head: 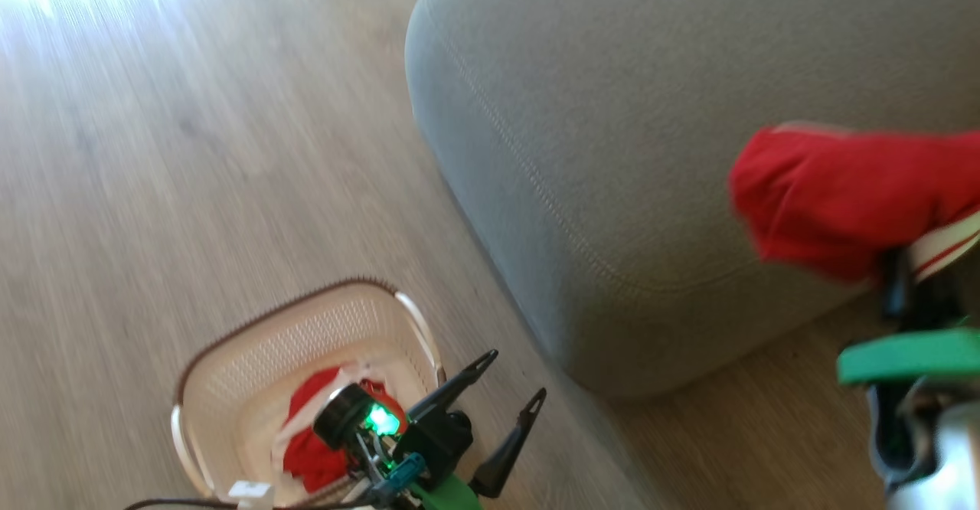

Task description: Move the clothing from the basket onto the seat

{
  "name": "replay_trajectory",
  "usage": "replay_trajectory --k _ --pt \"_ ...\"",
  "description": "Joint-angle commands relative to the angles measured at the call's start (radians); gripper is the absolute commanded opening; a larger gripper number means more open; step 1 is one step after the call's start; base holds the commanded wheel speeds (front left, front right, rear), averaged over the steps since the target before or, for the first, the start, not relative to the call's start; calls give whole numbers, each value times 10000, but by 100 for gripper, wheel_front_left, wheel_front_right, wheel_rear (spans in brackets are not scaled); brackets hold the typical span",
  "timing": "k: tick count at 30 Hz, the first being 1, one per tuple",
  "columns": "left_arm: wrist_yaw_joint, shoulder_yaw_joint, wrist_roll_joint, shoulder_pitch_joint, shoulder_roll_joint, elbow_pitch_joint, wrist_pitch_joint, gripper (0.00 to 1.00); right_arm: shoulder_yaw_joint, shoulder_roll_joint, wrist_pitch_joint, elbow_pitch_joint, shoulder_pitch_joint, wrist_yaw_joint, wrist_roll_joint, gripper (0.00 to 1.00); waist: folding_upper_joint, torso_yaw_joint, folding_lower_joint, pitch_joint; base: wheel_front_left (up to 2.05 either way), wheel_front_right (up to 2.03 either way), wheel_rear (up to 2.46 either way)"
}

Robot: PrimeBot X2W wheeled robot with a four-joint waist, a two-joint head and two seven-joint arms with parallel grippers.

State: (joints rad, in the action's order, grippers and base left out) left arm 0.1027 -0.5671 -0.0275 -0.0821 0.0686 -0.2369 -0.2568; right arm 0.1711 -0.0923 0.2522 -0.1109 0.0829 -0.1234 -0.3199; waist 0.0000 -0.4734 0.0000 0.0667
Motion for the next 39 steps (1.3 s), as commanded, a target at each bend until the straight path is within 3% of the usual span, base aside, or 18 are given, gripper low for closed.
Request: replay_trajectory --k 1,9,15,24,31,39 --pt "8 323 128 -460 140 370 -49 100 -41 -258 95 282 920 -73 -135 0 0 239 0 631 0 0 0" --pt "182 -40 412 -1142 1295 756 -49 100 63 -912 95 -548 3792 -73 -325 0 0 755 0 2531 0 0 0" --pt "104 -19 569 -1594 1875 1070 -49 100 13 -1411 95 -1932 5960 -73 -1038 0 0 1150 0 3635 0 0 0" --pt "3 -239 586 -2139 2101 1598 -49 100 579 -2696 95 -5068 8316 -73 -1287 0 0 1861 0 4630 0 0 0" --pt "-91 -367 537 -2223 2235 1874 -49 100 999 -3181 95 -6919 9338 -73 -1502 0 0 2129 0 5042 0 0 0" --pt "-207 -490 453 -2358 2346 1817 -49 100 767 -3790 95 -9588 10277 -73 -1952 0 0 2366 0 5325 0 0 0"
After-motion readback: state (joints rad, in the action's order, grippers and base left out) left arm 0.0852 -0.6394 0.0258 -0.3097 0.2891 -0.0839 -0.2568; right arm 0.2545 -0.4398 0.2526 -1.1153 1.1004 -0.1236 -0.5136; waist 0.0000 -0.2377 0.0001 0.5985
